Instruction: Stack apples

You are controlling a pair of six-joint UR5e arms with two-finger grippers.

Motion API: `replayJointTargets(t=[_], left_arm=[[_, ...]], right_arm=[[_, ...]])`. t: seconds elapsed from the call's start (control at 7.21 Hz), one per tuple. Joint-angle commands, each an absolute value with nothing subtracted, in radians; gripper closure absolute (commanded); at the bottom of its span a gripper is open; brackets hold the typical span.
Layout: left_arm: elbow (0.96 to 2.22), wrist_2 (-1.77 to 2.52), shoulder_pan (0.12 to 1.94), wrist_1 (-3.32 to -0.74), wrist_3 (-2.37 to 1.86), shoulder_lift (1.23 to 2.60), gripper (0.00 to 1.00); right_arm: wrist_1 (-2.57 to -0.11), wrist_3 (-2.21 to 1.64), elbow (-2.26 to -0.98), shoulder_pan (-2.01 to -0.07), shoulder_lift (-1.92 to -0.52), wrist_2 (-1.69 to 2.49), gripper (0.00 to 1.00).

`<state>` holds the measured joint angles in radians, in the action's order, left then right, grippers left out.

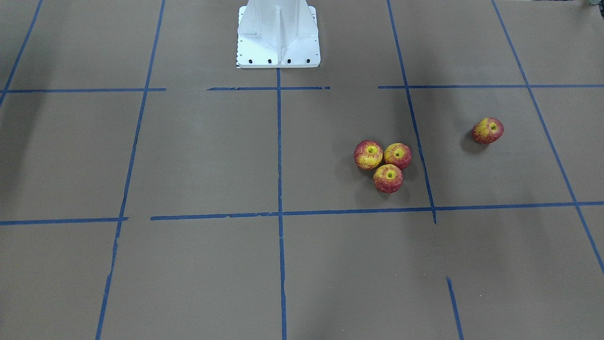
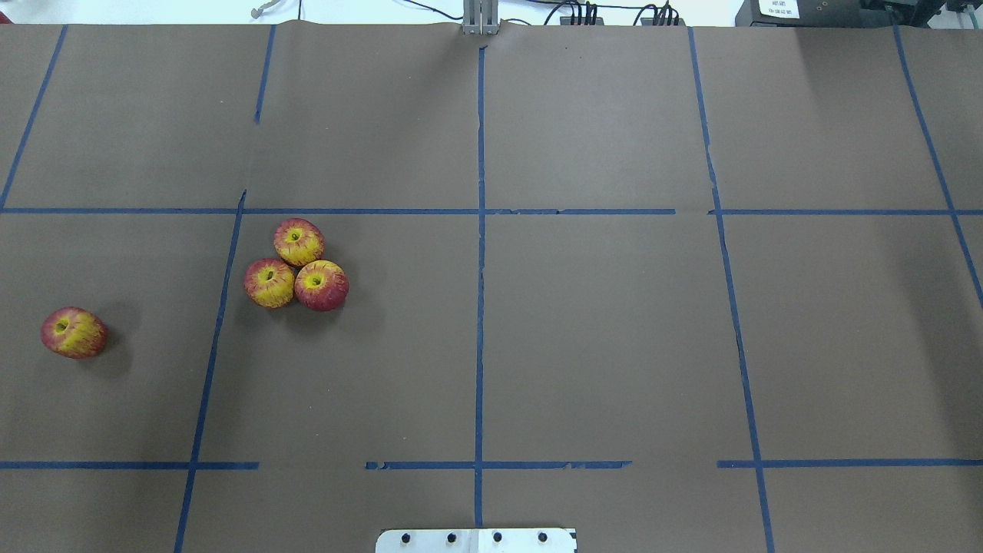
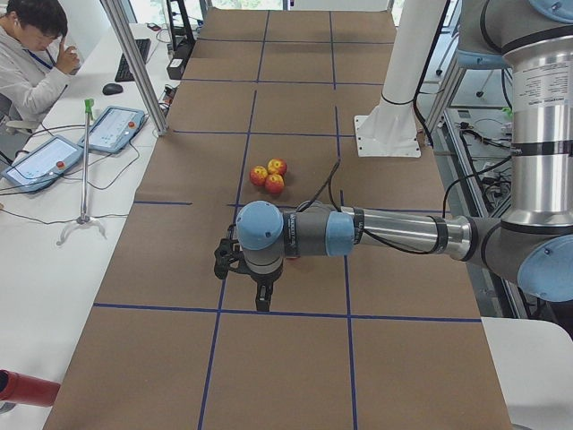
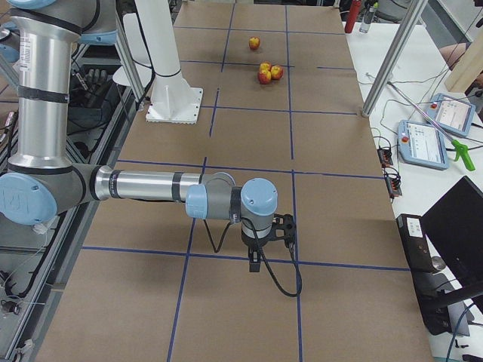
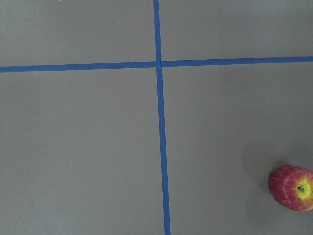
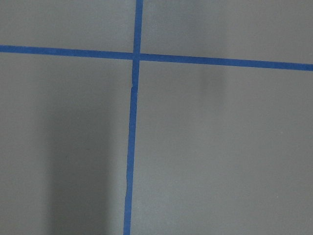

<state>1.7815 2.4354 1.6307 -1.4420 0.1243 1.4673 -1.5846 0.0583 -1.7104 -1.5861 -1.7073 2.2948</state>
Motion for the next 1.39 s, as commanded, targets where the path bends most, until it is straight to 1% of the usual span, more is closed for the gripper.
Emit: replayJointTargets(t=[0.0, 0.42, 0.55, 0.69, 0.83, 0.97, 1.11, 1.25], left_arm=[[1.778, 2.434, 1.632, -1.451, 0.127, 1.474, 0.00], [1.798, 2.437, 1.632, -1.459, 0.121, 1.476, 0.00], [1.781, 2.447, 1.632, -1.471, 0.130, 1.464, 0.00], [1.767, 2.448, 1.625, -1.544, 0.127, 1.462, 0.00], [1.764, 2.448, 1.550, -1.657, 0.106, 1.457, 0.00], [1.776, 2.441, 1.437, -1.687, -0.086, 1.454, 0.00], [1.781, 2.430, 1.340, -1.844, -0.288, 1.436, 0.00], [1.782, 2.374, 1.262, -2.025, -0.480, 1.387, 0.00]], right_arm=[[-1.585, 0.058, -1.710, -1.586, -1.707, 2.295, 0.00], [-1.585, 0.058, -1.710, -1.586, -1.707, 2.295, 0.00], [-1.585, 0.058, -1.710, -1.586, -1.707, 2.295, 0.00], [-1.585, 0.058, -1.710, -1.586, -1.707, 2.295, 0.00], [-1.585, 0.058, -1.710, -1.586, -1.707, 2.295, 0.00], [-1.585, 0.058, -1.710, -1.586, -1.707, 2.295, 0.00], [-1.585, 0.058, -1.710, -1.586, -1.707, 2.295, 0.00], [-1.585, 0.058, -1.710, -1.586, -1.707, 2.295, 0.00]])
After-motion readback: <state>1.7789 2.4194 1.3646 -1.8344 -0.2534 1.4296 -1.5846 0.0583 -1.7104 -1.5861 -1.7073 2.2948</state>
